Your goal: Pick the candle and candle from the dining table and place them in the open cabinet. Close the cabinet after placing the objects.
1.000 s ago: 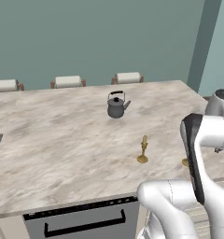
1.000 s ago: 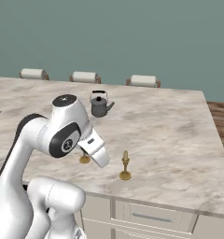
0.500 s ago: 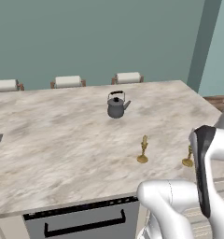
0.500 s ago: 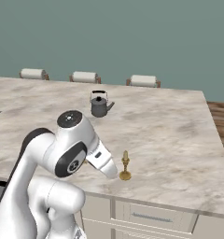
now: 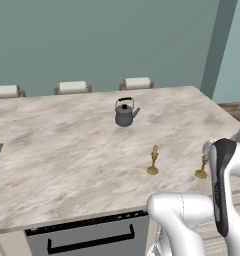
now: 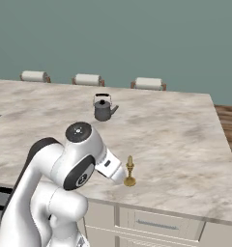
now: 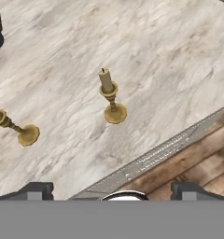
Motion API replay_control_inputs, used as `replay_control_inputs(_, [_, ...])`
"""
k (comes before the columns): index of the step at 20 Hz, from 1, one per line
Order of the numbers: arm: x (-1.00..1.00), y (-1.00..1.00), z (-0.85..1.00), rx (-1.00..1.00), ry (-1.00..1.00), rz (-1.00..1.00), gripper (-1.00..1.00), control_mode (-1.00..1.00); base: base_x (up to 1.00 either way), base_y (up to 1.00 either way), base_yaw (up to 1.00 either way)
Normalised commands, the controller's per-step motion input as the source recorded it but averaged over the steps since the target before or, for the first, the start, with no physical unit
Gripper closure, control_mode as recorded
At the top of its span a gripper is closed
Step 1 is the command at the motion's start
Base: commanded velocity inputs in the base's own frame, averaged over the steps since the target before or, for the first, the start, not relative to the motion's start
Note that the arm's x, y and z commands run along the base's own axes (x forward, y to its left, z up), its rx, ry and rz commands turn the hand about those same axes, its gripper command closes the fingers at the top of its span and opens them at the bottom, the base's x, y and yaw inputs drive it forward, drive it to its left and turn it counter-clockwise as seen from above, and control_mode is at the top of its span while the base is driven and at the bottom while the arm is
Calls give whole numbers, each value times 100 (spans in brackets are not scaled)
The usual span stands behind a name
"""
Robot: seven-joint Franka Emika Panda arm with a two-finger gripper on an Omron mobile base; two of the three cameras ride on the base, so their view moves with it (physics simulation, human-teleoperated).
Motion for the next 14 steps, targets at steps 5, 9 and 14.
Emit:
replay_control_inputs(5, [28,-12,-25,0,0,4,-100,-100,0,0,0])
replay_control_inputs(9, [44,-20,-31,0,0,0,-100,-100,0,0,0])
replay_control_inputs(14, [29,-36,-24,0,-6,3,-100,-100,0,0,0])
